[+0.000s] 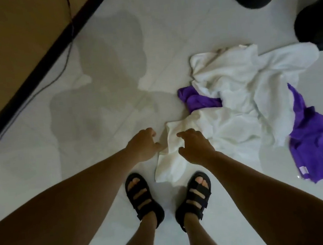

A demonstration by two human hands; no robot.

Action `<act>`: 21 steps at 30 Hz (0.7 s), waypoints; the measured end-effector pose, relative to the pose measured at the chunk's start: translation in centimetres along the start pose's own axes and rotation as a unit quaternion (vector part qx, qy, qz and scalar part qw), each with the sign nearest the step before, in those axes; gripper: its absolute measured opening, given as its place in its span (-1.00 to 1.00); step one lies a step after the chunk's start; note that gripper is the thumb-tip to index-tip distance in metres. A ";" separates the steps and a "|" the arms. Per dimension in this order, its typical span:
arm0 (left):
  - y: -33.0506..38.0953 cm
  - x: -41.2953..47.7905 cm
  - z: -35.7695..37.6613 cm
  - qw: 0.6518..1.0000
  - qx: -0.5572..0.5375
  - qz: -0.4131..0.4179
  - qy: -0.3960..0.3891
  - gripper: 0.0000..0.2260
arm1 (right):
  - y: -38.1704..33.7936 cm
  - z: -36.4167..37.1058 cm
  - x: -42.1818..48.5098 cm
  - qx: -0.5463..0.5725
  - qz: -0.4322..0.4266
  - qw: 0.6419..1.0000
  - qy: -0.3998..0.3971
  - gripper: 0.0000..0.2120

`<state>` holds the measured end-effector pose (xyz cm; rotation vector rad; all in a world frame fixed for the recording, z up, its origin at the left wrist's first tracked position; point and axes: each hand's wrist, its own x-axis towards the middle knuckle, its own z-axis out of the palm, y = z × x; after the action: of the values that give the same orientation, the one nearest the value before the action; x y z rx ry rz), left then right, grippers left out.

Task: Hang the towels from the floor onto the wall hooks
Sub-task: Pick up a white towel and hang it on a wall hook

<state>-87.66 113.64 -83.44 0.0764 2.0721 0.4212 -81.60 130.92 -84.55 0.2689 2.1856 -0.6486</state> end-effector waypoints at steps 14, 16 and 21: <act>-8.3 10.2 9.5 0.997 -0.065 -0.025 -0.031 -0.47 | 6.3 10.2 13.3 -0.255 -0.006 0.966 0.038 -0.76; -7.2 8.4 8.0 0.997 -0.074 -0.018 -0.025 -0.44 | 5.1 7.9 11.5 -0.118 0.016 0.990 0.069 -0.79; -1.5 1.5 0.4 0.991 -0.117 0.053 0.022 -0.29 | -1.0 -0.4 3.2 0.071 -0.074 0.981 0.163 -0.83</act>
<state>-87.92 112.64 -85.35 0.0372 2.0530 0.7343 -84.32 130.17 -86.44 0.3076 2.4924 -0.8994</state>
